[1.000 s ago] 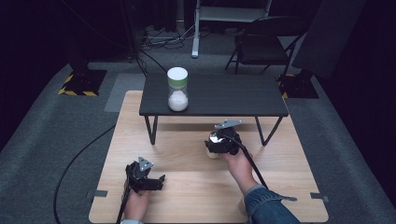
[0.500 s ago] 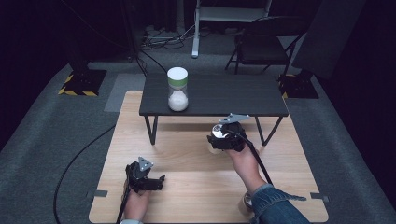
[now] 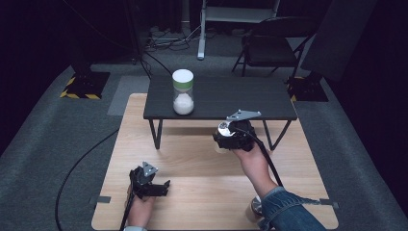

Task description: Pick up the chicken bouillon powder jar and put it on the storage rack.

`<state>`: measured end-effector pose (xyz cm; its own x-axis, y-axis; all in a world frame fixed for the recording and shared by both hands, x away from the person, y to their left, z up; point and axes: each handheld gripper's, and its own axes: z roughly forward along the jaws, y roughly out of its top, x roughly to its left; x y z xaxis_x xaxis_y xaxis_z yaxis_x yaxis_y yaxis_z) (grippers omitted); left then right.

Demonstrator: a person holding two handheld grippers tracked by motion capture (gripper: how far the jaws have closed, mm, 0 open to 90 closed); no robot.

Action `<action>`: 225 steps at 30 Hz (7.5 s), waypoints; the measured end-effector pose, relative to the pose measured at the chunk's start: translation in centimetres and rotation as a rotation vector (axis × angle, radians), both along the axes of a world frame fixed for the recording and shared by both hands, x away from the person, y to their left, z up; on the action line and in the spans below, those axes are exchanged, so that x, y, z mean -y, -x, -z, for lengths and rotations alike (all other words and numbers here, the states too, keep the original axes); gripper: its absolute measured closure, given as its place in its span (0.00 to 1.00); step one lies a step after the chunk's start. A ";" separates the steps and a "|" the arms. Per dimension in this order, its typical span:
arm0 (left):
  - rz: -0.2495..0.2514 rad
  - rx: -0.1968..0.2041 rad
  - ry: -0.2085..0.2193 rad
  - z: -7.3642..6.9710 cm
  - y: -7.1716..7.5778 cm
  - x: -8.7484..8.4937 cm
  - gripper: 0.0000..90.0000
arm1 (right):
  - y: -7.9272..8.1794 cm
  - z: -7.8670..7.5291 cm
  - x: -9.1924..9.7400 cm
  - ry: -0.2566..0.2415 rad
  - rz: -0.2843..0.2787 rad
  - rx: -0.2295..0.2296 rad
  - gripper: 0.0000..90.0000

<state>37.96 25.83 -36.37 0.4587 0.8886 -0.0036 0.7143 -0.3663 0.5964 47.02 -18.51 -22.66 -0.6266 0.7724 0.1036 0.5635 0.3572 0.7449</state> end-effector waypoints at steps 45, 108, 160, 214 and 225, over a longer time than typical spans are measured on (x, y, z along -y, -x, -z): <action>0.018 -0.001 0.001 0.0 0.1 -0.2 0.00 | -0.5 -6.4 2.1 -0.089 0.079 0.124 0.35; 0.017 -0.001 0.002 0.0 0.1 -0.3 0.00 | -7.8 -5.3 -0.1 -0.092 0.075 0.127 0.22; 0.015 -0.003 0.000 0.0 0.1 -0.2 0.00 | 0.7 -1.4 8.8 -0.137 0.043 0.189 0.06; 0.052 -0.001 0.004 -0.1 0.4 -0.5 0.00 | 8.6 8.5 18.1 -0.042 0.105 0.166 0.04; 0.051 -0.001 0.004 -0.1 0.4 -0.5 0.00 | 9.7 10.7 18.9 -0.036 0.110 0.133 0.04</action>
<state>37.61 26.36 -36.32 0.5036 0.8639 -0.0075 0.6953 -0.4002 0.5970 37.34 -37.45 -33.33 -0.5486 0.8343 0.0544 0.4932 0.2704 0.8268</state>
